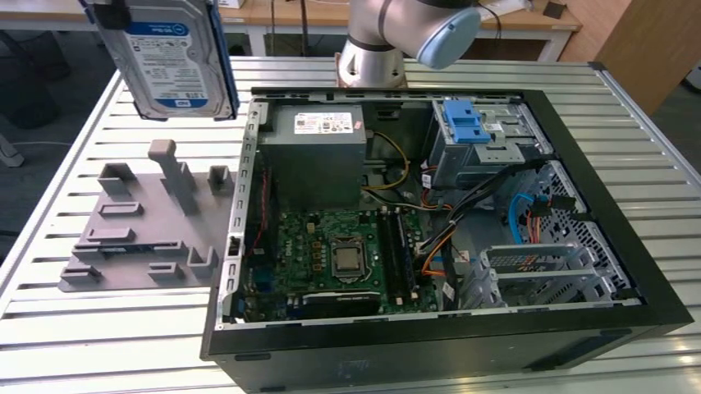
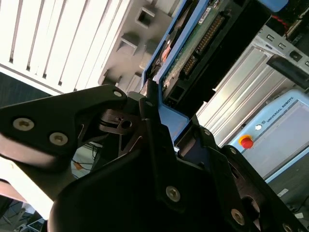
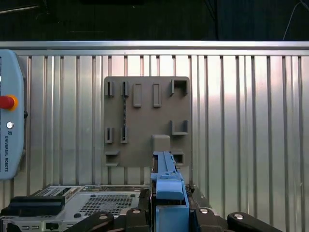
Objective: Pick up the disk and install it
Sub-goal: 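Pick up the disk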
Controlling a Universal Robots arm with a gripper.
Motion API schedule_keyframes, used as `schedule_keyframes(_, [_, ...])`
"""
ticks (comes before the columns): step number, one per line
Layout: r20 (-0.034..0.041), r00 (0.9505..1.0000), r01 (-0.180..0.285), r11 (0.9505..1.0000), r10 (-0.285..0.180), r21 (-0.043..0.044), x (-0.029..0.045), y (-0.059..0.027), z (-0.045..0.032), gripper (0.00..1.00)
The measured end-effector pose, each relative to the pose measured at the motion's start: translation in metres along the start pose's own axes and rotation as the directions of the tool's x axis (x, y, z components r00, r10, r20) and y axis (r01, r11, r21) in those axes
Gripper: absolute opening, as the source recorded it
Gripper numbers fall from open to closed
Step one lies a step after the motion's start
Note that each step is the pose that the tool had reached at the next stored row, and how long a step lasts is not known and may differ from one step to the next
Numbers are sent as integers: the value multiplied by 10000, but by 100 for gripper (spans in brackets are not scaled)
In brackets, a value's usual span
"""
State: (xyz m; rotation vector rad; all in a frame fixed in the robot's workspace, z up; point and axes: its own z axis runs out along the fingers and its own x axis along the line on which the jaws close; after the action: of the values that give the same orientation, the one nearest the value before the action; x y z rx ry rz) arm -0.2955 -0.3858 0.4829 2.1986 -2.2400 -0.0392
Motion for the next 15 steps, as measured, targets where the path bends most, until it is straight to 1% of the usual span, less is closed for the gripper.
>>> schedule_keyframes(11, [1,10000,0,10000,0,-4,-9,-499,25,36])
schedule_keyframes(15, [5,10000,1,10000,-1,-4,-12,-683,23,36])
